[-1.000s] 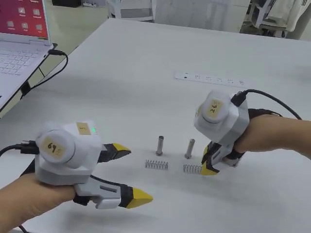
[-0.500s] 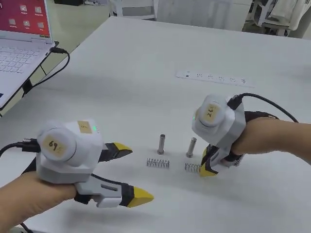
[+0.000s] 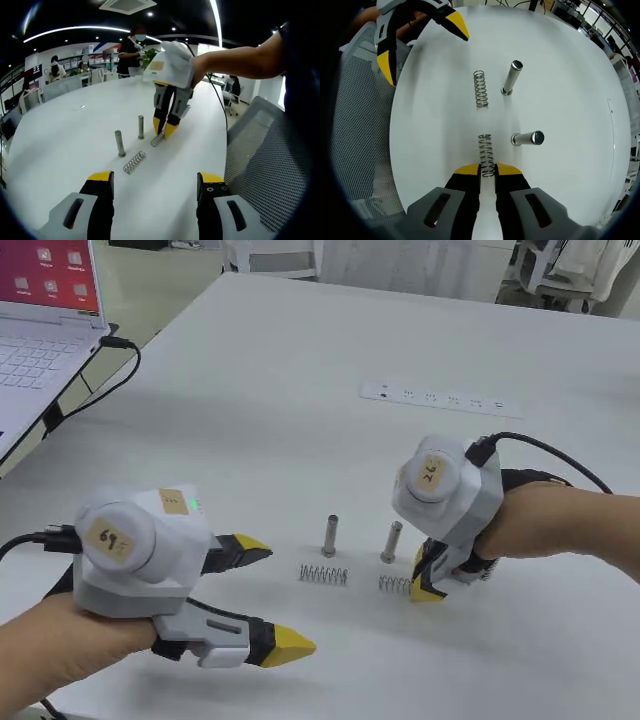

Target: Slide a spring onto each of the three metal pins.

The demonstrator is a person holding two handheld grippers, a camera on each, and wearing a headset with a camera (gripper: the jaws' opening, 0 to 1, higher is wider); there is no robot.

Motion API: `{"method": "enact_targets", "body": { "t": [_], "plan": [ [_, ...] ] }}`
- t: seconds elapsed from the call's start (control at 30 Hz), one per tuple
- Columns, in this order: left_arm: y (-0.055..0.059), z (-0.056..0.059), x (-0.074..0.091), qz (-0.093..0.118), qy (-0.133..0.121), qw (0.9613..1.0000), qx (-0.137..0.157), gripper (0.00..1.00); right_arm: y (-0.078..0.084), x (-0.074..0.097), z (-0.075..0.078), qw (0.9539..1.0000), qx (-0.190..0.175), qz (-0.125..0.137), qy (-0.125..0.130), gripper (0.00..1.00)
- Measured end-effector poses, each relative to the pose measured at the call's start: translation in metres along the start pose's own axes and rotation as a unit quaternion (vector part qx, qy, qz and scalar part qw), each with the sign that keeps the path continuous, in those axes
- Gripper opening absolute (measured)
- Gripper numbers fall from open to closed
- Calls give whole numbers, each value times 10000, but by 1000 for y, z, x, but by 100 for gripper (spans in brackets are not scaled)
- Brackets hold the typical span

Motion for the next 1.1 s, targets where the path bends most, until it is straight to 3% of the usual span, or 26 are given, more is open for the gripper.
{"method": "enact_targets", "body": {
  "t": [0.57, 1.1],
  "plan": [
    [-5, 2, -1, 3, 129, 9999, -84, 60, -11, 17, -15, 9999, -3, 123, -106, 8],
    [-16, 7, -8, -1, 389, 9988, -291, 53, -28, 29, -30, 9993, 225, 222, -194, 8]
  ]
}}
Point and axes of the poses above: the centre of the closed fingertips' face, and the gripper's own axes: x roughly backward along the fingers, z roughly to its right, y roughly out of its underside, the point moved 8 cm from there along x, roughly backward along the fingers, and after that the axes turned 8 degrees about z, right-handed, at the moved point
